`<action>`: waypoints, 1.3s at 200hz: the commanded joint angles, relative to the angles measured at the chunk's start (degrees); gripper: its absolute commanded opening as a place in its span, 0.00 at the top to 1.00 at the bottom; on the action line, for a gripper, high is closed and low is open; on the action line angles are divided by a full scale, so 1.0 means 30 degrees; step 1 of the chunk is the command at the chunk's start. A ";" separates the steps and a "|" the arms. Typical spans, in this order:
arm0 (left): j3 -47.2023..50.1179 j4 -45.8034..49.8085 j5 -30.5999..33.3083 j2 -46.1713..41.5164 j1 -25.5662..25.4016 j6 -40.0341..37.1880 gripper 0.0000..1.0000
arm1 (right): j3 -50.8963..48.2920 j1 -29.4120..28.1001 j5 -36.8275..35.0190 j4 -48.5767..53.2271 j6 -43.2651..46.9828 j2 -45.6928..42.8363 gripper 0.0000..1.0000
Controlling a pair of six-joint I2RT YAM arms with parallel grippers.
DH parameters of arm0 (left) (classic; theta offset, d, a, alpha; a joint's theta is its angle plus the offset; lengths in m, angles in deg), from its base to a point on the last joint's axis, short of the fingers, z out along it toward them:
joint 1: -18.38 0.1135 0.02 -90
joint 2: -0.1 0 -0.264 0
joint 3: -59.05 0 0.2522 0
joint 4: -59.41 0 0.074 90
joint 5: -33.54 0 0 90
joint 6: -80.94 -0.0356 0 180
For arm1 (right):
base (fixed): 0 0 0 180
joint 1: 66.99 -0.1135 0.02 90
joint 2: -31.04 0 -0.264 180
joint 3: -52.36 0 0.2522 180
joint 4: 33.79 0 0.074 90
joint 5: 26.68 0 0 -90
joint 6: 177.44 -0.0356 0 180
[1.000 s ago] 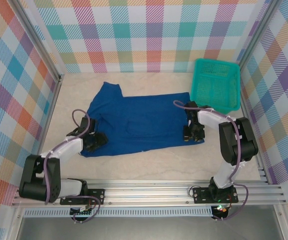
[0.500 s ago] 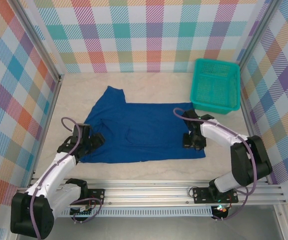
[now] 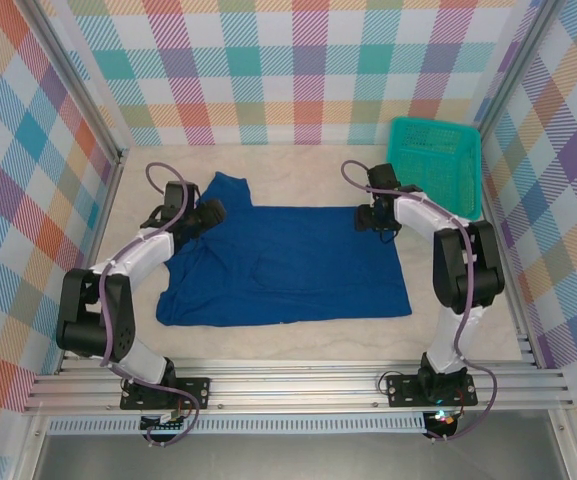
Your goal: Fold the inside-out t-shirt
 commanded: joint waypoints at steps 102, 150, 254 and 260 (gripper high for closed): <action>-0.0609 0.0216 0.0236 0.0808 0.0194 -0.0975 0.26 | -0.1585 0.2226 -0.1393 -0.0076 -0.1345 -0.1963 0.33; -0.0864 0.0162 0.0641 0.1066 0.0279 -0.1518 0.25 | -0.2903 0.0547 0.2091 -0.1637 -0.1076 -0.3037 0.31; -0.2677 0.0271 0.0408 0.2588 0.0569 -0.1918 0.24 | 0.8000 0.0512 -0.1559 0.2462 0.2911 0.5385 0.29; -0.2738 0.0300 0.0392 0.2640 0.0574 -0.1947 0.25 | 0.8543 0.0548 -0.1751 0.2822 0.3163 0.5822 0.29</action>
